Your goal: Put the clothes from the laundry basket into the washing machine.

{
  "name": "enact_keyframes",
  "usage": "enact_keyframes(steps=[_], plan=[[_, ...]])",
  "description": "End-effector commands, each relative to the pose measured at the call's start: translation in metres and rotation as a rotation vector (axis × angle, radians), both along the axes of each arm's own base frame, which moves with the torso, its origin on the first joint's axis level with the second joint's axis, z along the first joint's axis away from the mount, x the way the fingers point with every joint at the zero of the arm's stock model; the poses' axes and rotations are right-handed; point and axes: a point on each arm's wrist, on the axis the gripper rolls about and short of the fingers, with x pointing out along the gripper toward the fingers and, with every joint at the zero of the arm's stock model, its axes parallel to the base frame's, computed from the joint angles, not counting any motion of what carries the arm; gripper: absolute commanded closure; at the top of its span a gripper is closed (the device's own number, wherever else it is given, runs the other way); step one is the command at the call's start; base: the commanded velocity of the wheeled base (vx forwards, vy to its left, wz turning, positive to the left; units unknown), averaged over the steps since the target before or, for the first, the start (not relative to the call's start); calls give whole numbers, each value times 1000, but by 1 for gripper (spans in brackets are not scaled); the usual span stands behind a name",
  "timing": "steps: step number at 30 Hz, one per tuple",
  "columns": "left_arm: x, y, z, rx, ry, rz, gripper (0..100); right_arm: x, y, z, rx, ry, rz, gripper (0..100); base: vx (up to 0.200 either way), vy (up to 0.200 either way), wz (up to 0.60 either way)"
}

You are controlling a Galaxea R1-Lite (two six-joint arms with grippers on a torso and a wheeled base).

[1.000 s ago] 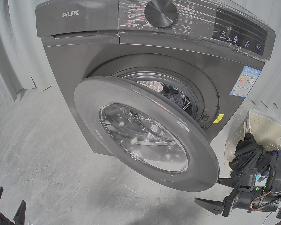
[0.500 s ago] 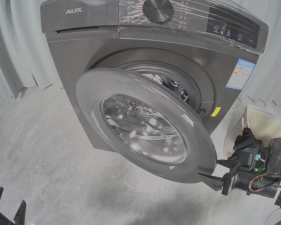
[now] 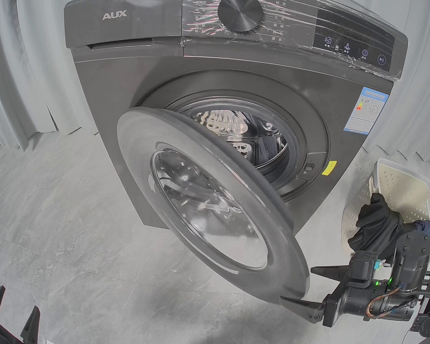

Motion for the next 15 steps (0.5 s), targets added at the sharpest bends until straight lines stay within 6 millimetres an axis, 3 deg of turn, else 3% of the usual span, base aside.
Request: enact_keyframes(steps=[1,10,15], plan=[[0,0,-5,0,6,0,0,-9,-8,1,5,-11,-5,0,0,0,0],[0,0,-5,0,4,0,0,4,5,3,6,-10,2,0,-200,0,0],[0,0,-5,0,6,0,0,12,16,-2,4,-4,17,0,0,0,0]])
